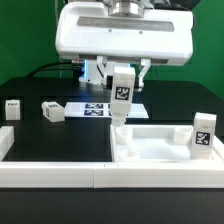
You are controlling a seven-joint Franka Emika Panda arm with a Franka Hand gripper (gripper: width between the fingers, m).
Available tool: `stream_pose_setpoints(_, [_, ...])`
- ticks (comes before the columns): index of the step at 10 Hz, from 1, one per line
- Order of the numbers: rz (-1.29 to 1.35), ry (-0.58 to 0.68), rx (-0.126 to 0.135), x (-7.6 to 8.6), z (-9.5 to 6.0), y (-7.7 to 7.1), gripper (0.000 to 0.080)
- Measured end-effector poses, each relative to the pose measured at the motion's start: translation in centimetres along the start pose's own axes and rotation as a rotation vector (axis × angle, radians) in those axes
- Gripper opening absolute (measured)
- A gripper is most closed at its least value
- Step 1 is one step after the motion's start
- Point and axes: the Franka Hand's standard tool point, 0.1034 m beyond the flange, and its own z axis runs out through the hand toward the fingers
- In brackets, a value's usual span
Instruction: Assemble square table
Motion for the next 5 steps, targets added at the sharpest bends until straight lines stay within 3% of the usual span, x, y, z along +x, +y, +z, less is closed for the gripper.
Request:
stream_pose_setpoints(2, [0.005,-0.001,-0.005,0.3,0.9,0.2,0.0287])
stream_pose_setpoints(5, [0.011,-0.001,0.003,1.0,2.6,-1.4,0.0287])
